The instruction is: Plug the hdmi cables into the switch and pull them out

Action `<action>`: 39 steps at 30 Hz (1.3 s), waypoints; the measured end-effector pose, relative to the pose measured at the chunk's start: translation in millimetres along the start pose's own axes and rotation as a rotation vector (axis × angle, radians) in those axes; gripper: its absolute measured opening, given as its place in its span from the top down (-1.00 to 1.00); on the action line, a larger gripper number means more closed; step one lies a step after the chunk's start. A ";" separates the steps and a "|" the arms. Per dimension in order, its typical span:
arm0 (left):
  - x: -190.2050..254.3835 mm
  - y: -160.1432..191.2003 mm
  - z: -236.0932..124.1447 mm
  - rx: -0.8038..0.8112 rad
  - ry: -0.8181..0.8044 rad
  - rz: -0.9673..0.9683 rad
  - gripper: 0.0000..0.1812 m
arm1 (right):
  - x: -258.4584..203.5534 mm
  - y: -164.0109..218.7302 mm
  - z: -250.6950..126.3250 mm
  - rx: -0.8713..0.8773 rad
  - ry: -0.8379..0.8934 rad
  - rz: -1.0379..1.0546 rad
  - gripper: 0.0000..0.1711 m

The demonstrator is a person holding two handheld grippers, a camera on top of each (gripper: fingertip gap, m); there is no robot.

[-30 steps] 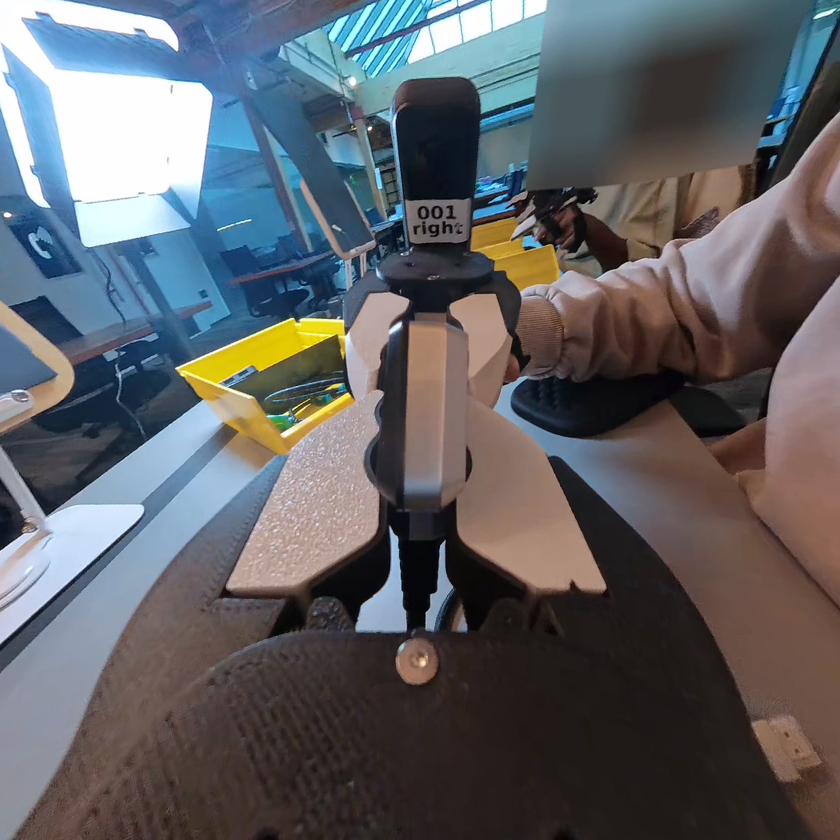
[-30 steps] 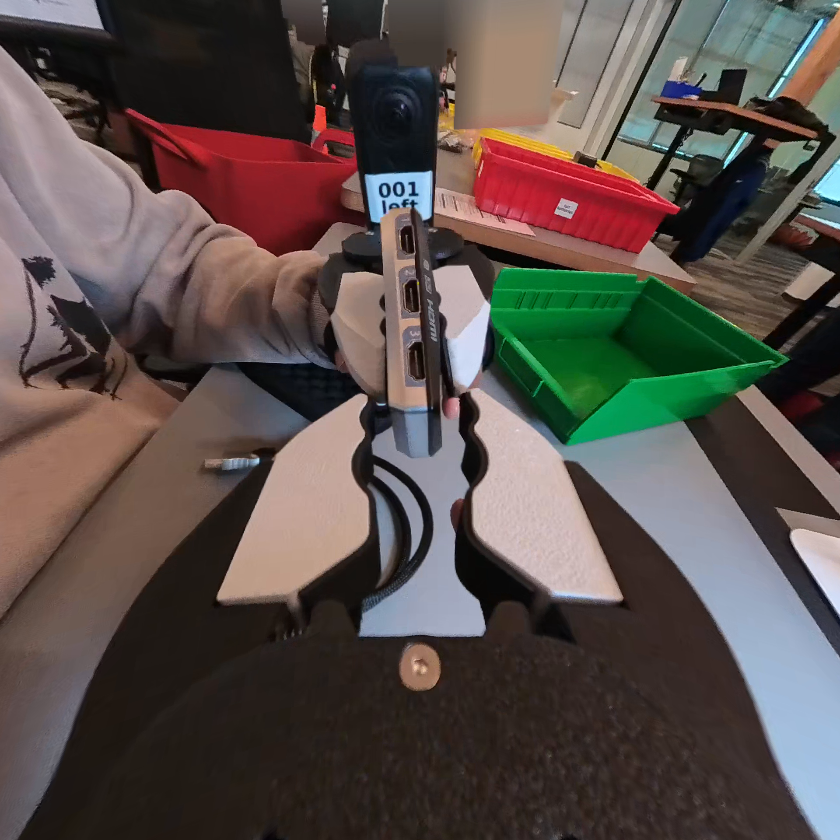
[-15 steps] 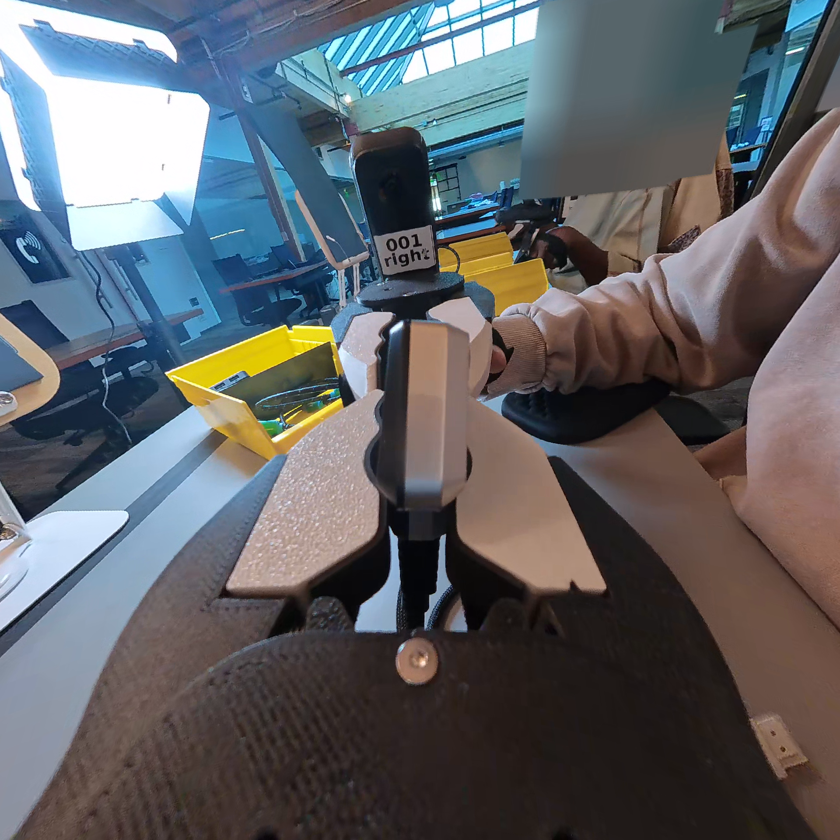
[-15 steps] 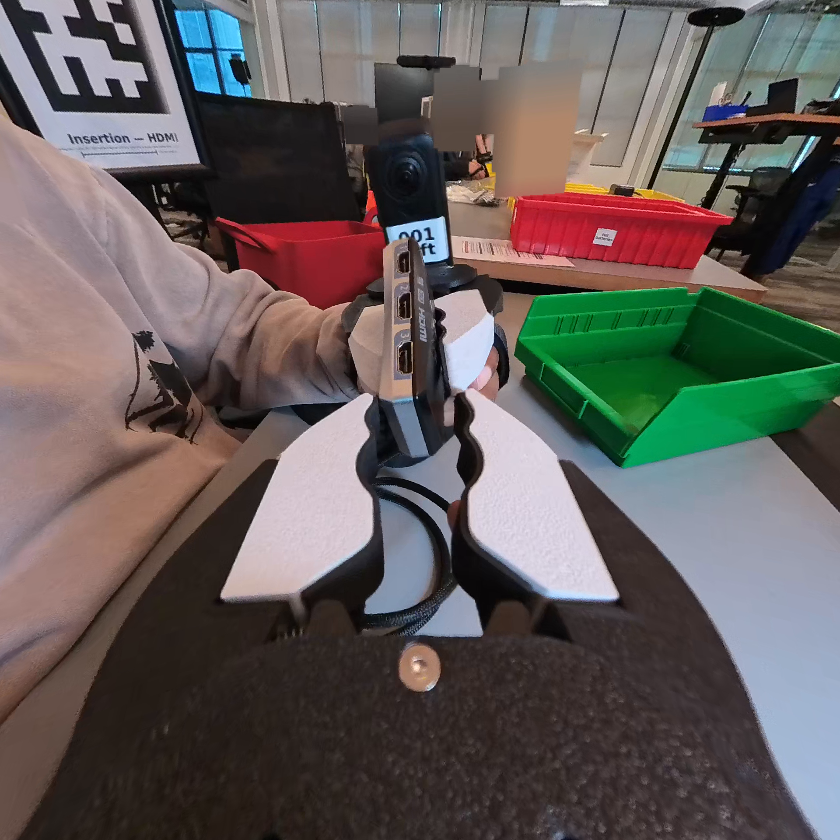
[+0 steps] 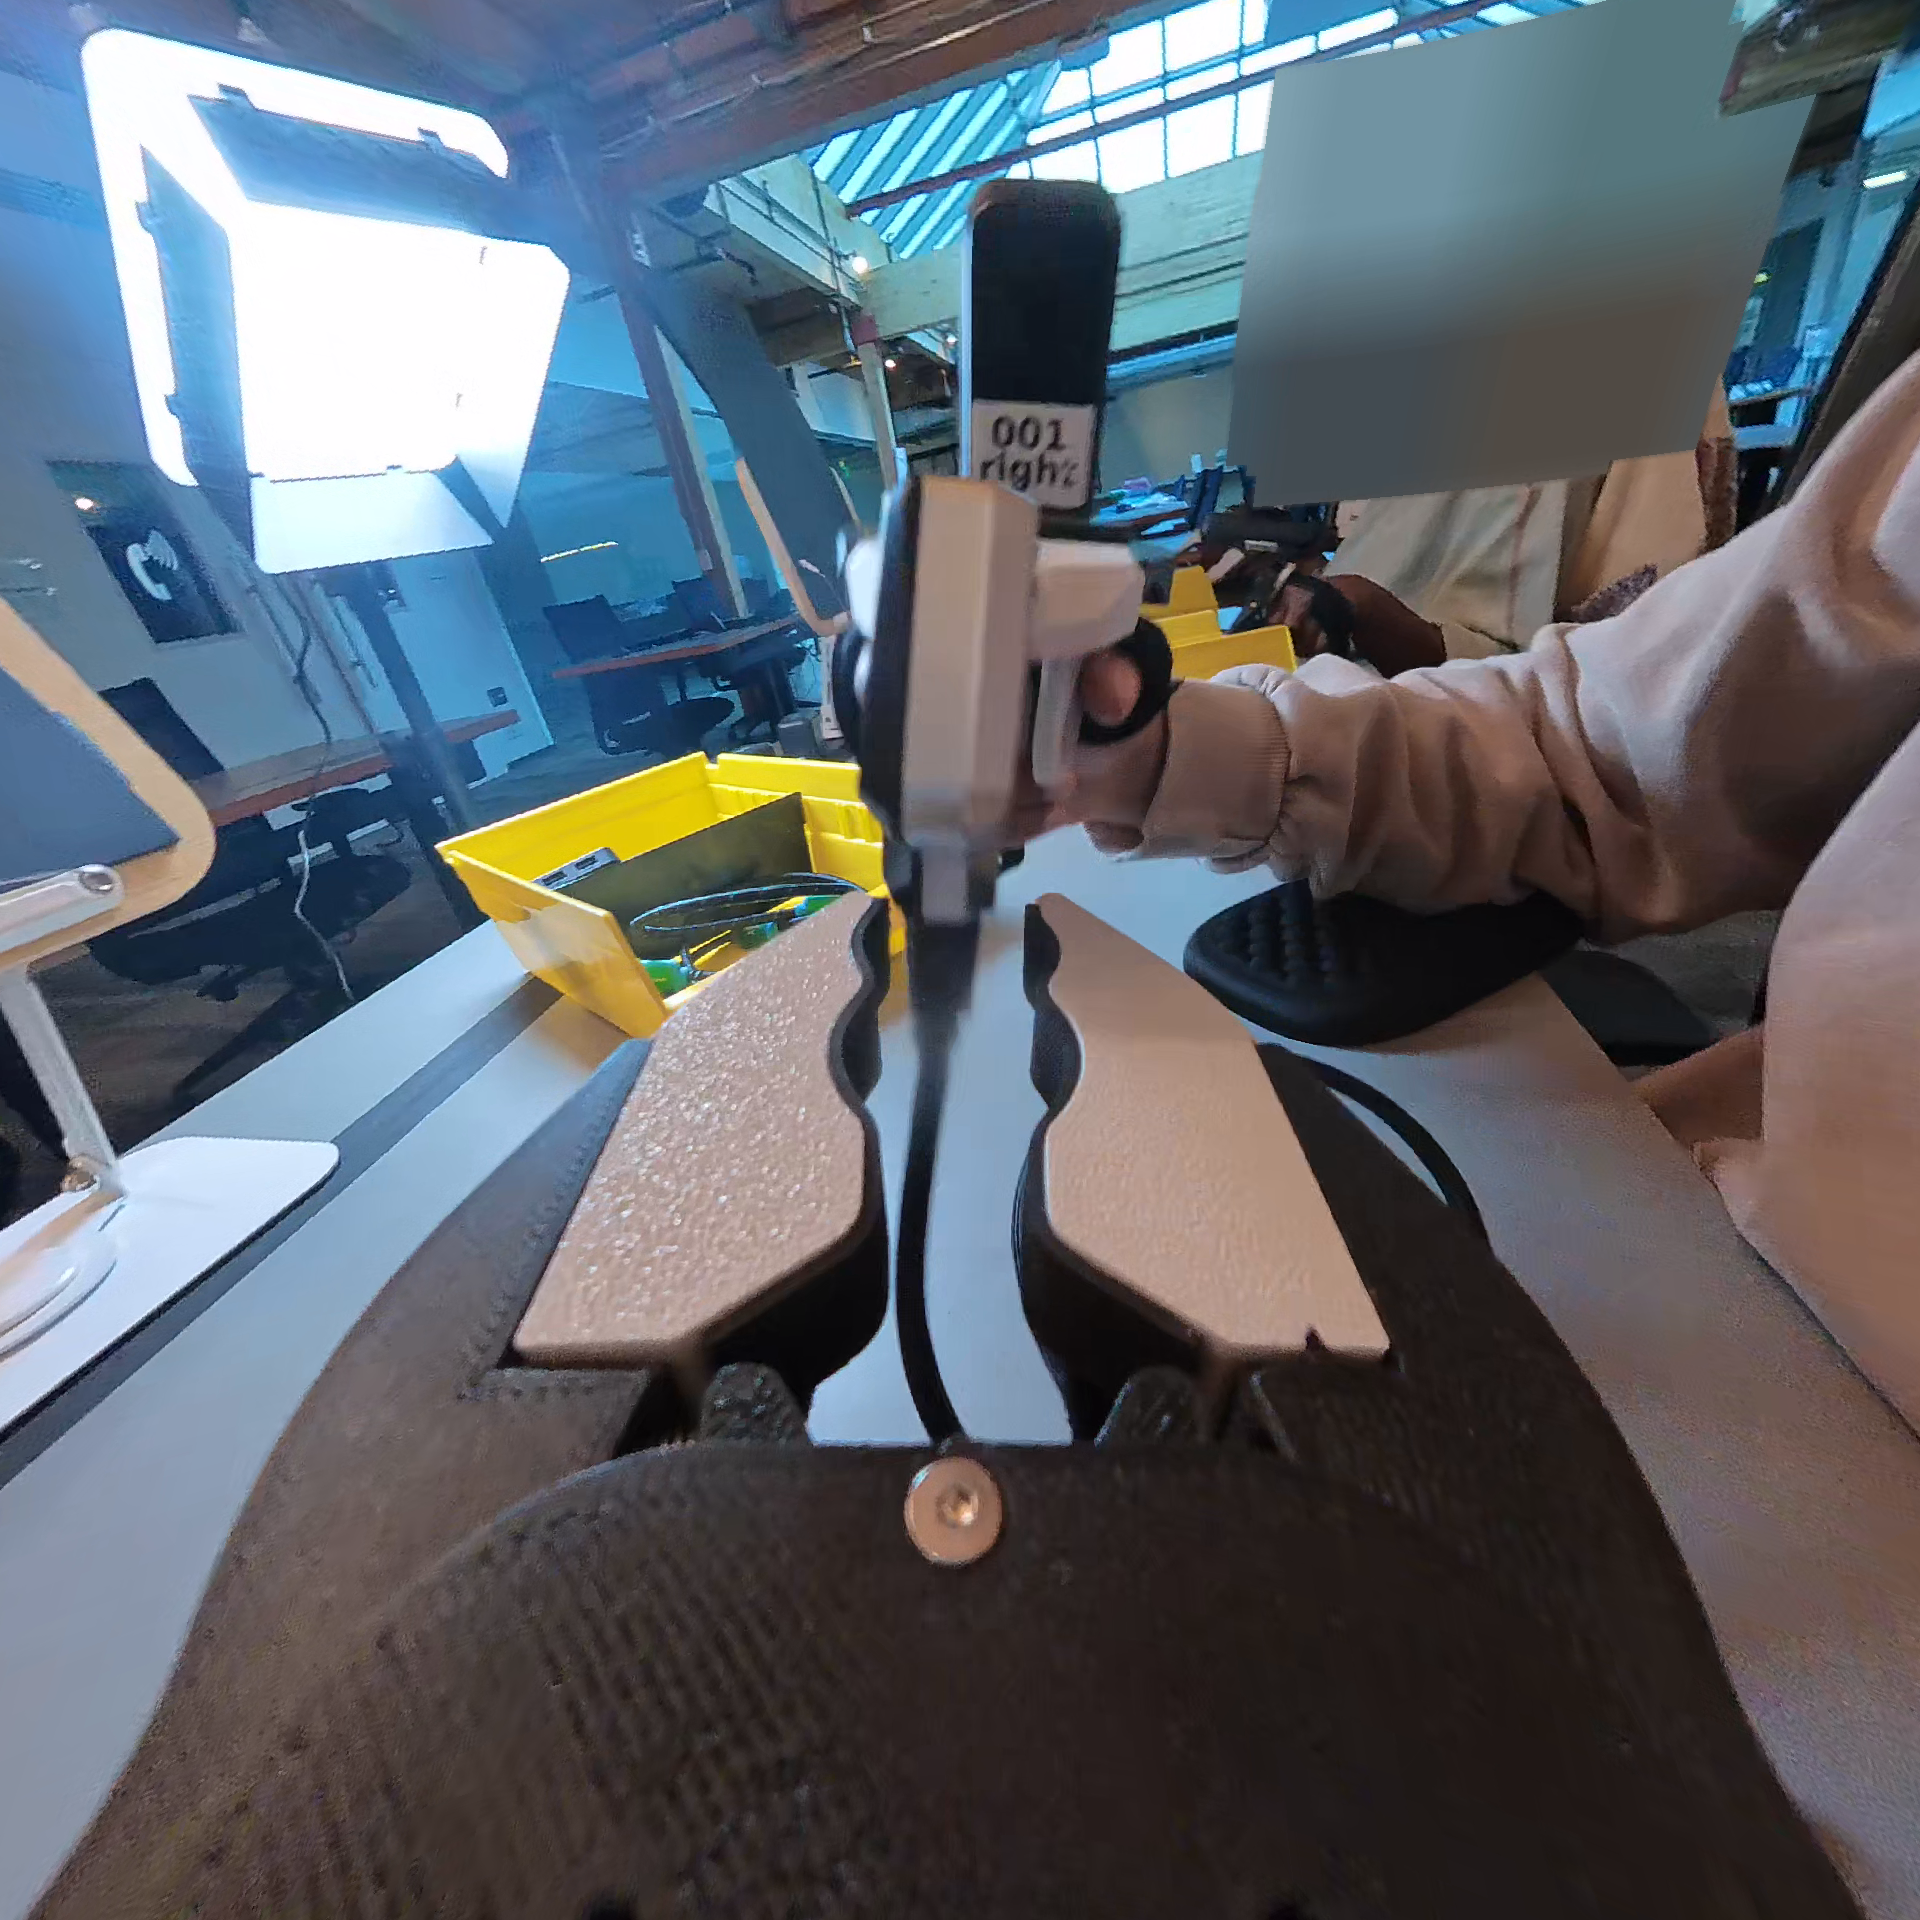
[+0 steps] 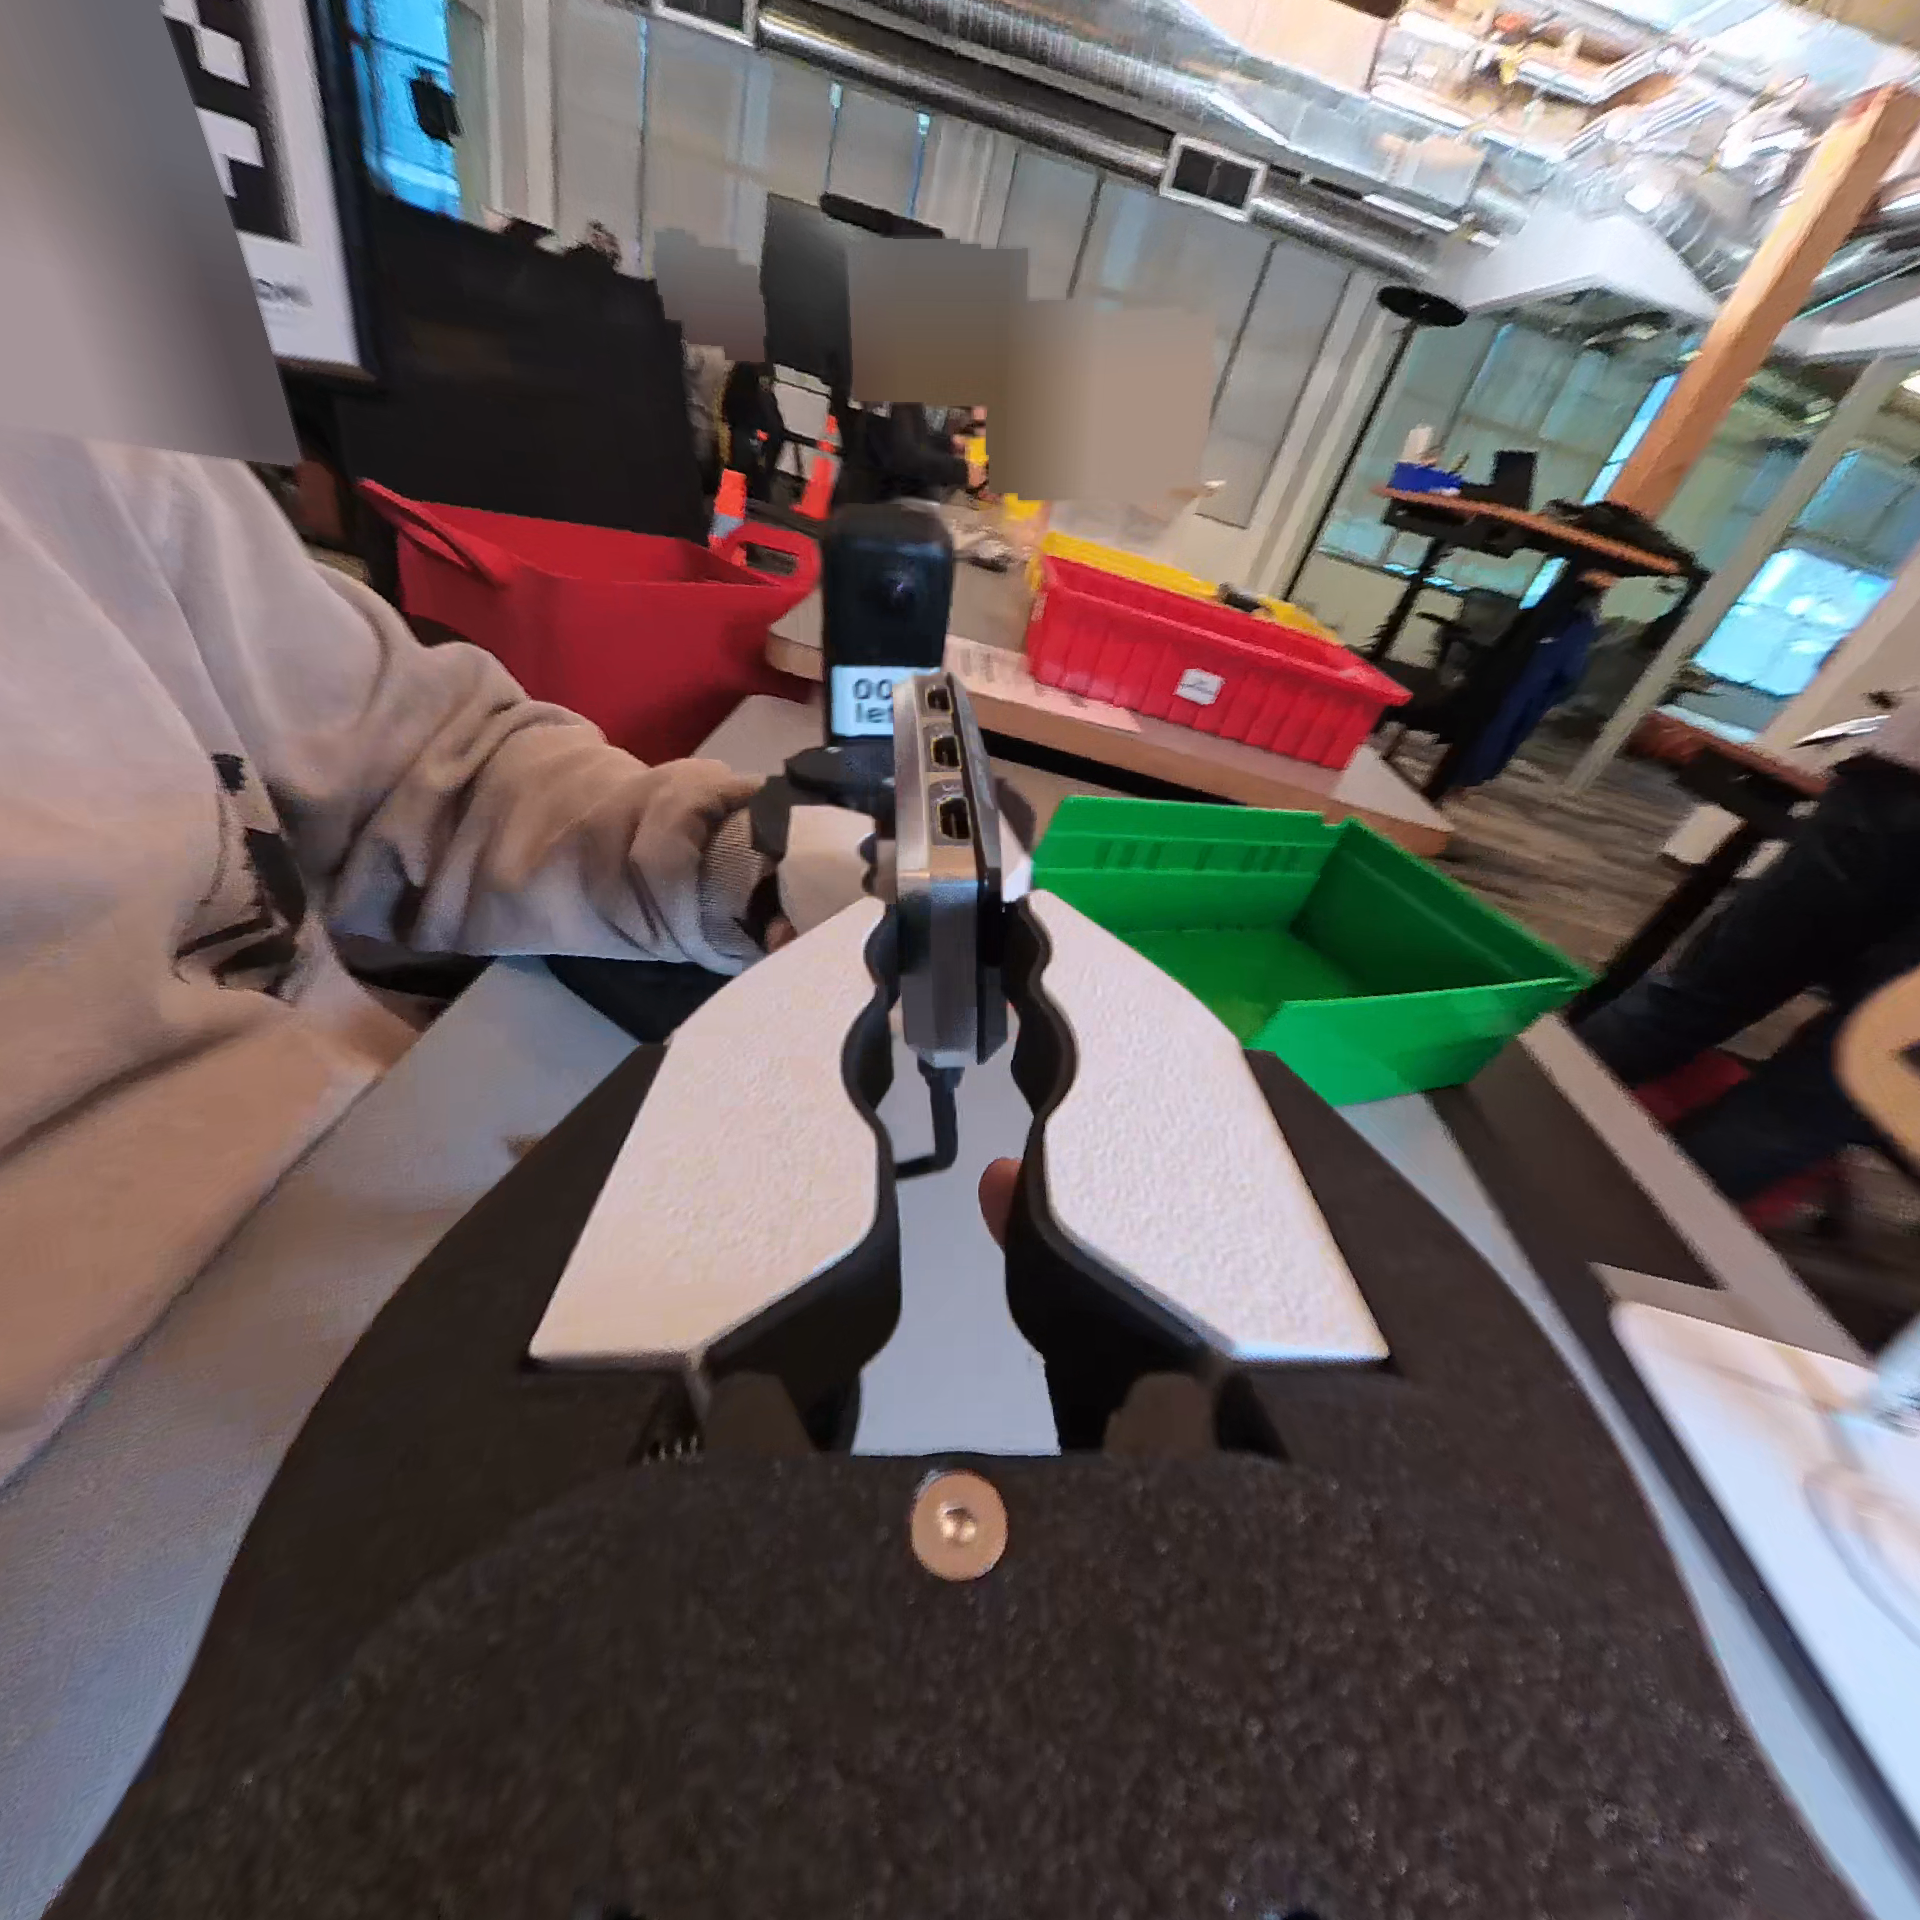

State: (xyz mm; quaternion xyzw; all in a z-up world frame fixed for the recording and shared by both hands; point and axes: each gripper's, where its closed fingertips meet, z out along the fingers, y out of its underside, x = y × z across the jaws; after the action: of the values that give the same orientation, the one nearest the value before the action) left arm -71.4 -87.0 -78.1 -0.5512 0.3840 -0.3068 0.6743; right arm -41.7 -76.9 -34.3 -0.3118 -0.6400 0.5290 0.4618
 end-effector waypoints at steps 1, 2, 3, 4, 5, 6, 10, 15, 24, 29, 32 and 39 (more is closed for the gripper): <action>-3.8 0.6 -1.2 0.005 -0.011 -0.014 0.73 | 6.3 -8.2 -8.6 -0.006 0.032 -0.032 0.78; -7.3 2.0 -2.3 0.006 -0.020 -0.025 0.73 | 13.3 -18.0 -17.8 -0.010 0.069 -0.065 0.78; -10.2 4.7 -3.1 0.000 -0.028 -0.031 0.73 | 20.1 -29.2 -27.4 -0.008 0.105 -0.101 0.78; -12.4 8.8 -3.7 -0.013 -0.031 -0.035 0.73 | 27.0 -40.6 -37.2 -0.005 0.137 -0.135 0.78; -14.5 12.8 -4.1 -0.028 -0.038 -0.038 0.73 | 34.5 -52.0 -47.2 -0.003 0.169 -0.166 0.78; -16.1 15.4 -4.3 -0.034 -0.045 -0.042 0.73 | 42.7 -63.1 -57.5 -0.003 0.198 -0.193 0.78; -15.8 19.4 -3.2 -0.051 -0.044 -0.046 0.74 | 88.0 -106.8 -100.9 -0.030 0.313 -0.267 0.78; -13.1 24.5 -0.5 -0.069 -0.031 -0.049 0.75 | 170.3 -150.4 -165.0 -0.074 0.489 -0.294 0.78; -13.1 47.1 5.2 -0.132 -0.013 -0.101 0.77 | 295.1 -153.0 -273.3 -0.140 0.770 -0.290 0.78; -12.7 57.5 8.5 -0.165 0.001 -0.130 0.78 | 317.3 -95.9 -297.0 -0.147 0.791 -0.222 0.78; -9.4 58.6 9.4 -0.173 0.020 -0.132 0.78 | 311.3 -31.5 -301.9 -0.157 0.772 -0.106 0.78; -0.9 59.1 12.9 -0.170 0.081 -0.189 0.79 | 281.4 90.3 -314.7 -0.261 0.785 0.207 0.76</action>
State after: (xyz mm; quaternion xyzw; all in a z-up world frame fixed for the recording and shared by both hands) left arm -61.3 -67.6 -134.6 -0.6272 0.3820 -0.3574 0.5770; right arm 133.3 317.5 -43.6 -0.6082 -0.4425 0.3283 0.5714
